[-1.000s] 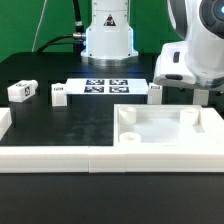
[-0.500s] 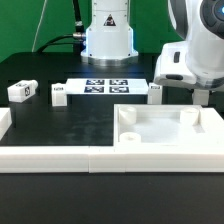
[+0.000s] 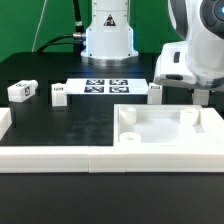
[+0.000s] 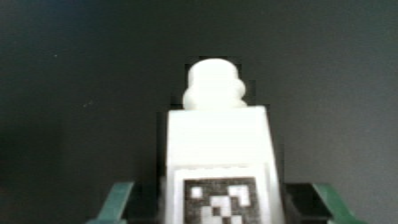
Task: Assemble one leg
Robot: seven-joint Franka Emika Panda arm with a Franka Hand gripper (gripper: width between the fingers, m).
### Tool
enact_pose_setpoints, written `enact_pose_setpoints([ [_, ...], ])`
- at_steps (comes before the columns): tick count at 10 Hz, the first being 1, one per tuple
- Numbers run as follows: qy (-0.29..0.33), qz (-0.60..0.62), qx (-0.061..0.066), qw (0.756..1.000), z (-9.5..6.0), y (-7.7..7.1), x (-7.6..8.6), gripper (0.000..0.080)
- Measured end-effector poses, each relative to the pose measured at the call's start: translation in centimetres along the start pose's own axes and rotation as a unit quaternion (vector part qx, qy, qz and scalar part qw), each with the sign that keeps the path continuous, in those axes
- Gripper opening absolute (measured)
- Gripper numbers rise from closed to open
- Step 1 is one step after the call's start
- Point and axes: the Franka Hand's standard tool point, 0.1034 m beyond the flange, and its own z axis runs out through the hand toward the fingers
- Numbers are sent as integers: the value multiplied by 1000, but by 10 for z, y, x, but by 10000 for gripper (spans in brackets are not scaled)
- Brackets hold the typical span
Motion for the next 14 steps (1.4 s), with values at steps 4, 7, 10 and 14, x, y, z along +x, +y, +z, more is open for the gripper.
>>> enact_pose_setpoints([
  [4,10,-7,10,1000,-66,23,-37,288],
  [7,15,-7,10,1000,-67,24,-41,288],
  [10,126,-12,22,992,-72,18,-34,288],
  [14,289,-46,7,956,-98,28,-17,289],
])
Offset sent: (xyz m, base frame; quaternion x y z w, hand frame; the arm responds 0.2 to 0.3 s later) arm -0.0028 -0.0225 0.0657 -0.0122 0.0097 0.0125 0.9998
